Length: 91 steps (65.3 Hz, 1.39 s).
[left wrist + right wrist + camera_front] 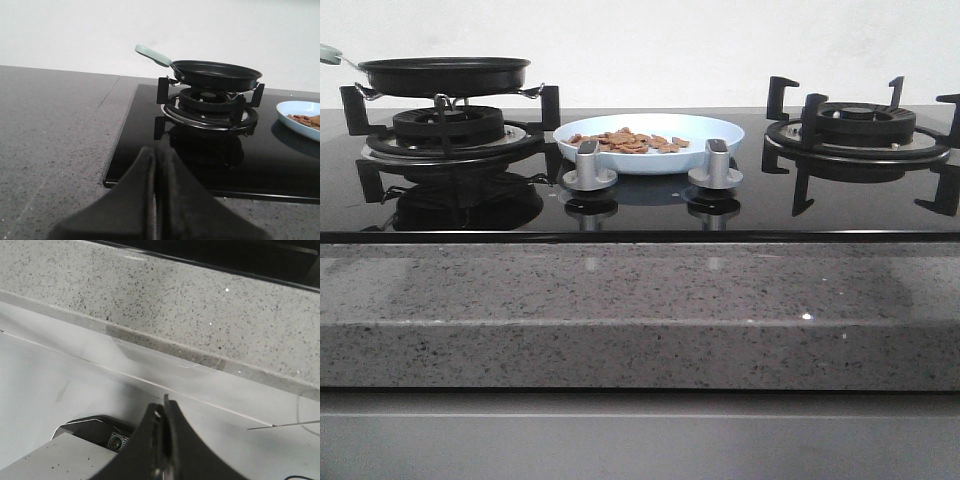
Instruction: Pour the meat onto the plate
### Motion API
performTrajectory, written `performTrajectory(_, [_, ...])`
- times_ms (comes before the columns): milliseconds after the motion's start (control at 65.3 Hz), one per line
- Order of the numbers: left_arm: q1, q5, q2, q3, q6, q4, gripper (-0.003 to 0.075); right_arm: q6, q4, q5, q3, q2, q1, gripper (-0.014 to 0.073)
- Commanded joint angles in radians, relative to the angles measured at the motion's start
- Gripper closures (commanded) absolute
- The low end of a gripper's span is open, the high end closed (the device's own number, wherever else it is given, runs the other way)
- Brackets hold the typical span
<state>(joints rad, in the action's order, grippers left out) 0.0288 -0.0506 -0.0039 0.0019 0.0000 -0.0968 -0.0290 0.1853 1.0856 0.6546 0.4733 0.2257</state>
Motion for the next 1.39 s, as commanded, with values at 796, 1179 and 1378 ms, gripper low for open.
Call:
performTrajectory(796, [0.033,0.134,-0.016,0.007,0.0,0.079,0.0741,-0.002,0.003,-0.044,0.025,0.004,-0.005,0.0708])
performTrajectory(1179, [0.033,0.134,-0.016,0.007,0.0,0.079,0.0741,-0.002,0.003,-0.044,0.025,0.004,-0.005,0.0708])
performTrajectory(1378, [0.033,0.134,-0.016,0.007,0.0,0.079,0.0741,-0.002,0.003,-0.044,0.025,0.004,-0.005,0.0708])
